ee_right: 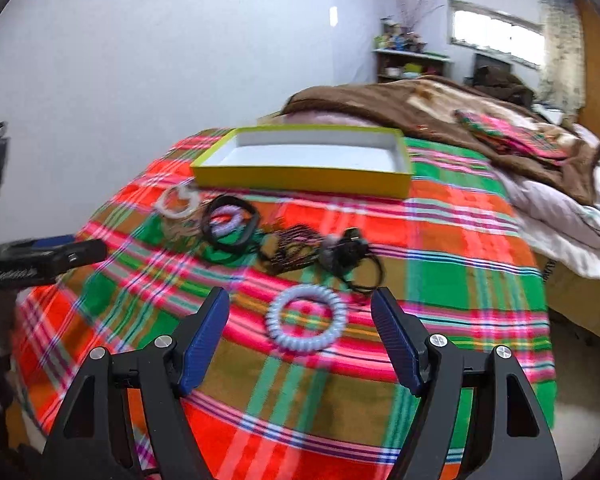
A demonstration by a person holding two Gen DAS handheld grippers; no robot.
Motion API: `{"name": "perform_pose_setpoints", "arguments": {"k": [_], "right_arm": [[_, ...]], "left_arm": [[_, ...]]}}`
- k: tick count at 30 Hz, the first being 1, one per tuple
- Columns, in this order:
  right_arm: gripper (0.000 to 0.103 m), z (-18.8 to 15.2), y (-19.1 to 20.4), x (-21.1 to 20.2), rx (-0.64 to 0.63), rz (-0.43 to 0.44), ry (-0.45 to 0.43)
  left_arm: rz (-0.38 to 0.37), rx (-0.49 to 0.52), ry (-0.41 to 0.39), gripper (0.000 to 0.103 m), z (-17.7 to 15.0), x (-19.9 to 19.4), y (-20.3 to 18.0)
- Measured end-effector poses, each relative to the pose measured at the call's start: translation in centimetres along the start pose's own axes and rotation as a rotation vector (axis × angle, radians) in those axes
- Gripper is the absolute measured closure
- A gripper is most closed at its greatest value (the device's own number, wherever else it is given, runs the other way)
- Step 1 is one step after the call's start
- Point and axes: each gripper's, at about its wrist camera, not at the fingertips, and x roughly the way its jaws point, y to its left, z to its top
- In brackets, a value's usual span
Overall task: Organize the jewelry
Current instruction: 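Lower the right gripper onto the white coiled hair tie and close it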
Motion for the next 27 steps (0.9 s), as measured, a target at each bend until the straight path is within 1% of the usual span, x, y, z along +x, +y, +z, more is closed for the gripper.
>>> {"name": "perform_pose_setpoints", "arguments": {"k": [1, 3, 4, 5, 6, 7, 8, 9, 10, 13, 14, 15, 19, 21, 25, 27], "right_arm": [[0.031, 0.0, 0.2, 0.1, -0.013, 0.015, 0.004], [0.037, 0.0, 0.8, 0.8, -0.051, 0.021, 0.031], [0.038, 0.0, 1.1, 1.1, -0.072, 0.024, 0.048], [0.041, -0.1, 1.4, 1.6, -0.093, 0.026, 0.068], [0.047, -0.3, 1.6, 2.1, -0.111, 0.026, 0.094], [0.049, -0.5, 1.7, 2.3, -0.118, 0.028, 0.109], [0.054, -0.6, 1.7, 2.5, -0.123, 0.031, 0.124], [0.058, -0.7, 1.7, 2.8, -0.123, 0.027, 0.135], [0.059, -0.8, 1.7, 3.0, -0.124, 0.024, 0.142], [0.062, -1.0, 1.6, 3.6, -0.137, 0.02, 0.167], [0.066, -1.0, 1.7, 3.7, -0.143, 0.017, 0.17], [0.073, -1.0, 1.7, 3.8, -0.147, 0.015, 0.174], [0.083, -0.9, 1.6, 4.1, -0.169, 0.004, 0.184], [0.093, -1.0, 1.6, 4.2, -0.175, -0.003, 0.179], [0.093, -0.9, 1.5, 4.0, -0.157, -0.003, 0.165], [0.093, -0.8, 1.4, 3.8, -0.149, 0.0, 0.153]], "left_arm": [[-0.006, 0.007, 0.014, 0.011, 0.0, 0.2, 0.1], [-0.01, 0.019, 0.043, 0.011, 0.1, 0.7, 0.2], [-0.017, 0.017, 0.056, 0.011, 0.1, 0.8, 0.4], [-0.03, 0.01, 0.067, 0.011, 0.1, 0.9, 0.6], [-0.044, 0.003, 0.077, 0.011, 0.0, 1.0, 0.8], [-0.047, -0.004, 0.089, 0.011, 0.0, 1.2, 1.0], [-0.042, -0.009, 0.096, 0.011, 0.1, 1.2, 1.1], [-0.039, -0.009, 0.096, 0.011, 0.1, 1.2, 1.2], [-0.04, -0.007, 0.098, 0.011, 0.1, 1.2, 1.3], [-0.051, 0.007, 0.105, 0.011, 0.6, 1.4, 1.3], [-0.055, 0.014, 0.103, 0.011, 0.7, 1.3, 1.2], [-0.056, 0.019, 0.099, 0.011, 0.9, 1.3, 1.1], [-0.071, 0.019, 0.089, 0.012, 1.8, 1.3, 0.8], [-0.083, 0.012, 0.088, 0.012, 2.3, 1.4, 0.7], [-0.113, -0.031, 0.078, 0.012, 3.6, 1.8, 0.7], [-0.112, -0.063, 0.081, 0.012, 4.2, 2.1, 0.7]]}}
